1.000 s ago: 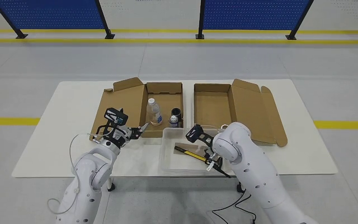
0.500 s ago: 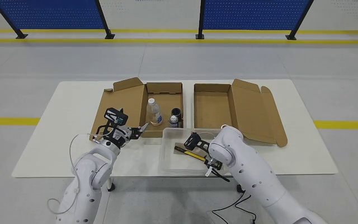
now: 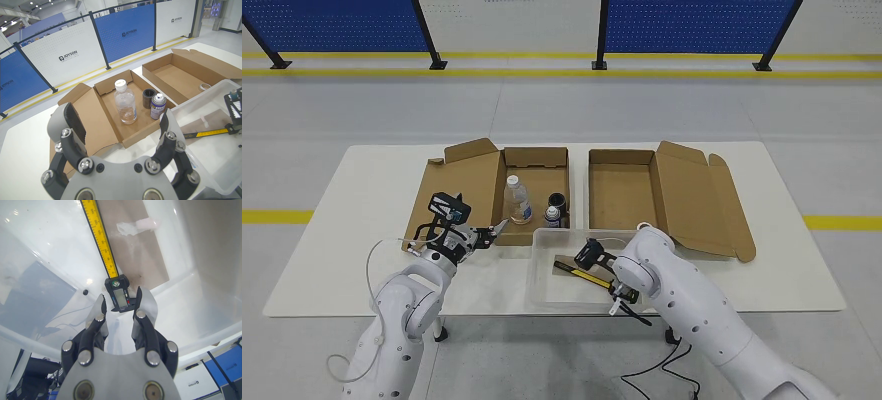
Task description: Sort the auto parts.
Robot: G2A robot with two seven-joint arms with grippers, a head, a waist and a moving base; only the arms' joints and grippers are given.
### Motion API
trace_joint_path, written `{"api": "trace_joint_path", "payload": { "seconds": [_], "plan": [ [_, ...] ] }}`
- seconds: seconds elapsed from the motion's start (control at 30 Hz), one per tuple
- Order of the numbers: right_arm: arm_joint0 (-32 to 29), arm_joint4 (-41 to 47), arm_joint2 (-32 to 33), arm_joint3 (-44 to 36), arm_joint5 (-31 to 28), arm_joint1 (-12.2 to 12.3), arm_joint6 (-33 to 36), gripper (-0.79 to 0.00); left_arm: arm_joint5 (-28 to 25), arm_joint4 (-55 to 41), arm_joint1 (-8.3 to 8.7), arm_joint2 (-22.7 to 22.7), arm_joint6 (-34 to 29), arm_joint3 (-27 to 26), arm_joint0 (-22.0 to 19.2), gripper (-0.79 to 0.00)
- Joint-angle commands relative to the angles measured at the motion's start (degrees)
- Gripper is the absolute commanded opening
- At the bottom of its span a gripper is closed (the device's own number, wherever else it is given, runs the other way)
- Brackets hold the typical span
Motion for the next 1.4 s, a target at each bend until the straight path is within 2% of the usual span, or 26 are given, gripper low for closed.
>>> {"api": "trace_joint_path", "payload": {
  "seconds": [0.0, 0.8, 1.37],
  "plan": [
    [0.21, 0.16, -0.3, 0.34, 0.26, 0.07, 0.0, -0.44, 0.0, 0.0, 0.0, 0.0, 0.0, 0.0, 0.0, 0.0],
    [1.51, 0.64, -1.97, 2.82, 0.47, -0.57, -1.81, -0.422, 0.0, 0.0, 0.0, 0.0, 0.0, 0.0, 0.0, 0.0],
    [2.27, 1.31, -3.22, 6.62, -0.58, -1.42, -3.31, -0.449, 0.0, 0.0, 0.0, 0.0, 0.0, 0.0, 0.0, 0.0]
  ]
}}
